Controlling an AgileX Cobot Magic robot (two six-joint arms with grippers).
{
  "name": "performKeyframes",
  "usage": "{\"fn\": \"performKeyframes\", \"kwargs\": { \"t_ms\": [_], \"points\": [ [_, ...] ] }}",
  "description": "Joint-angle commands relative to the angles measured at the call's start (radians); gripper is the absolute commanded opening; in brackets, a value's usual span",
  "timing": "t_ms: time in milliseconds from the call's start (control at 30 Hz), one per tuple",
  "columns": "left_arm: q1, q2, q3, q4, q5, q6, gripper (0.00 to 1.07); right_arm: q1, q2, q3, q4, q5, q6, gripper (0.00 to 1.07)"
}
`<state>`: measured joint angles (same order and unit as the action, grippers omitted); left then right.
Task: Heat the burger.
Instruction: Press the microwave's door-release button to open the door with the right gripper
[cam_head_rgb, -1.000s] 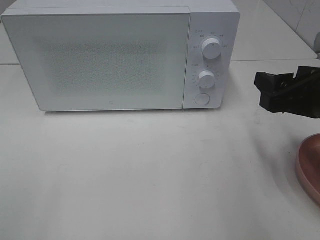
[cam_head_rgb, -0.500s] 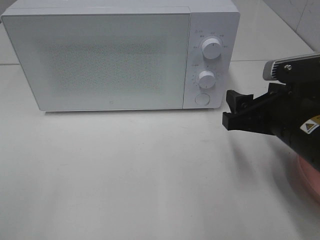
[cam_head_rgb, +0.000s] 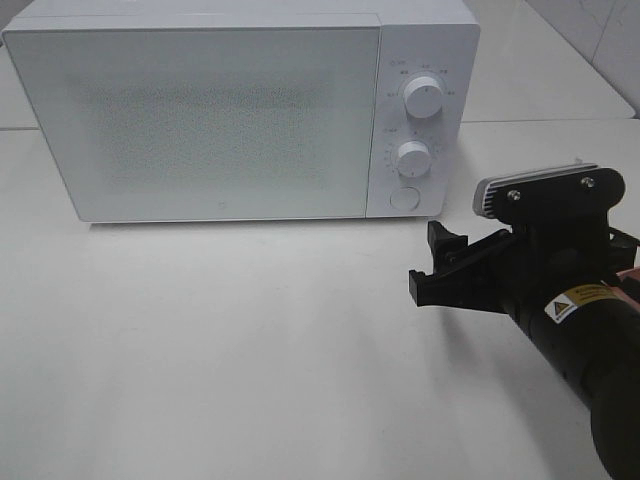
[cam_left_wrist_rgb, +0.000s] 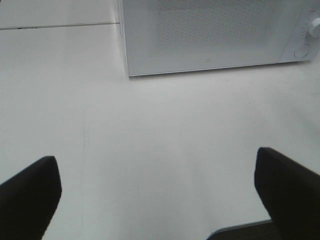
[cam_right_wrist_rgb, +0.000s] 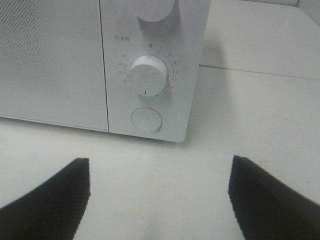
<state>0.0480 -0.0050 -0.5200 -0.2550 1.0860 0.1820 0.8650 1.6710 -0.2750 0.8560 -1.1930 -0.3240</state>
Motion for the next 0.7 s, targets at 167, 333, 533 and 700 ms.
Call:
{"fn": "performKeyframes", "kwargs": {
  "t_ms": [167, 333, 533, 700],
  "points": [
    [-0.003, -0.025, 0.004, -0.003, -0.014, -0.005, 0.98, 0.014, 0.013, -0.001, 0.020, -0.022, 0.006, 0.75],
    [-0.003, -0.025, 0.004, -0.003, -0.014, -0.005, 0.98, 0.014, 0.013, -0.001, 0.020, -0.023, 0.115, 0.75],
    [-0.003, -0.025, 0.004, -0.003, -0.014, -0.005, 0.98, 0.014, 0.013, -0.001, 0.020, -0.027, 0.406, 0.75],
    [-0.003, -0.025, 0.004, -0.003, -0.014, -0.005, 0.98, 0.014, 0.013, -0.001, 0.024, -0.050, 0.684, 0.75]
  ]
}}
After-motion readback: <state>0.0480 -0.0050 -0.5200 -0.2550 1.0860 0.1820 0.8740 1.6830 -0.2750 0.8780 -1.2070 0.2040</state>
